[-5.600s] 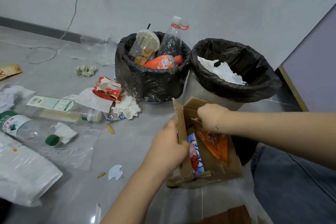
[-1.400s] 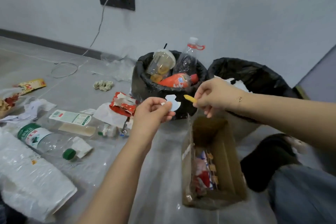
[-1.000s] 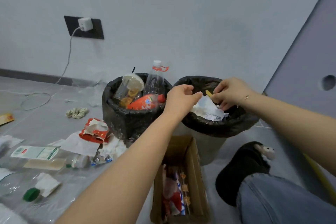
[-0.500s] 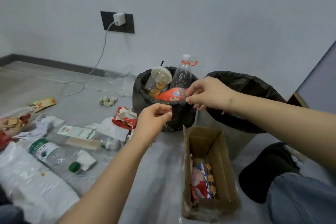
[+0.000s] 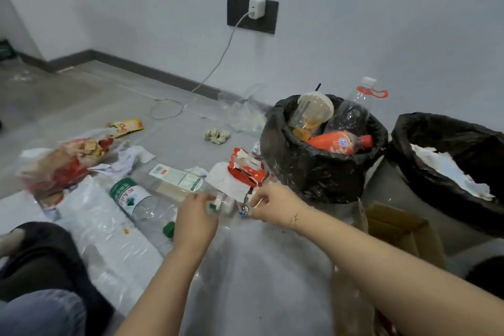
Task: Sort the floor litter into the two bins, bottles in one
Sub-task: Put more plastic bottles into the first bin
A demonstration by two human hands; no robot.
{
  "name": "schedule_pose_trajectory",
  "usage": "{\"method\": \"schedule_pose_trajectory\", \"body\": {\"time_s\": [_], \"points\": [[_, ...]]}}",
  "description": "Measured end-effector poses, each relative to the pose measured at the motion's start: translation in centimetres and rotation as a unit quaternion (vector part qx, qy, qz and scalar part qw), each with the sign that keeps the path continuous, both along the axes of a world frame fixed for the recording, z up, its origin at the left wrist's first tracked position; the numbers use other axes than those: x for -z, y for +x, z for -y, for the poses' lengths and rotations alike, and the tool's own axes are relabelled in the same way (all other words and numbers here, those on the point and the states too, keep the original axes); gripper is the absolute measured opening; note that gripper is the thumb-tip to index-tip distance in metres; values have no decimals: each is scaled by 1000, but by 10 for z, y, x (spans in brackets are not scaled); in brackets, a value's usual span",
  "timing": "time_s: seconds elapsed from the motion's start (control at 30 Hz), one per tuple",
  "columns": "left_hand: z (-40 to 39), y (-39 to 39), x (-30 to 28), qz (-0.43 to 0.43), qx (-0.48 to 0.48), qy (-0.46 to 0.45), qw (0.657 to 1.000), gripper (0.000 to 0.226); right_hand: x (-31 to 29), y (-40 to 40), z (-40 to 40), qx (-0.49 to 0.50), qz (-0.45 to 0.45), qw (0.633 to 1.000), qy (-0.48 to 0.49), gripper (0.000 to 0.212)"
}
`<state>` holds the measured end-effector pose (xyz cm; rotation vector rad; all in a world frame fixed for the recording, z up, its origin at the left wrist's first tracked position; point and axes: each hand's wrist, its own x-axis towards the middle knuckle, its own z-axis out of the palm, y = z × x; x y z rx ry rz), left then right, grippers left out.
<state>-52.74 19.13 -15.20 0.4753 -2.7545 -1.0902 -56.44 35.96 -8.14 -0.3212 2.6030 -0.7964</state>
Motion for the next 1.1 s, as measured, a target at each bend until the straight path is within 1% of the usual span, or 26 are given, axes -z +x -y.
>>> {"method": "schedule_pose_trajectory", "body": {"time_s": [0.07,0.13,0.17,0.2,0.3,0.33,0.4,0.47,0.53,0.57,0.63,0.7,0.77,0.83,0.9,0.97,1.03,1.1], "points": [[14,-18,3,-2,58,-114,992,55,16,-2,9,1,22,1000,3,18],[24,-35,1,21,97,-223,970,68,24,-6,13,13,32,999,5,17],[30,-44,2,41,103,-263,959,72,26,-10,13,21,32,999,3,14],[36,-53,4,69,107,-285,950,73,28,-14,14,27,28,999,1,11],[52,-69,9,156,145,-297,931,72,32,-23,16,35,22,999,-2,5],[55,-70,10,171,162,-306,922,72,33,-23,16,36,22,999,-7,4],[60,-72,12,180,193,-339,903,70,37,-22,16,38,25,999,-18,5],[64,-71,12,175,215,-358,891,76,40,-18,16,43,32,998,-30,11],[67,-68,10,159,224,-351,895,87,43,-15,14,49,32,997,-40,17],[67,-63,8,140,223,-335,905,88,44,-13,13,53,30,997,-55,24],[66,-52,5,74,211,-279,934,84,43,-9,11,55,30,992,-113,42],[59,-37,3,-3,202,-220,954,83,39,-4,10,42,22,986,-161,54],[49,-25,3,-61,204,-182,960,85,37,0,10,24,-14,984,-176,54],[36,-18,1,-88,204,-145,964,88,35,3,11,20,-73,980,-185,43],[23,-13,-3,-116,188,-96,971,87,31,4,11,53,-123,971,-196,35],[14,-11,-6,-143,169,-47,974,84,25,3,11,110,-136,959,-221,31],[13,-9,-11,-136,169,-8,976,87,16,1,12,165,-132,944,-255,36],[23,-8,-16,-77,184,-19,980,92,8,-1,11,209,-136,928,-278,48]]}}
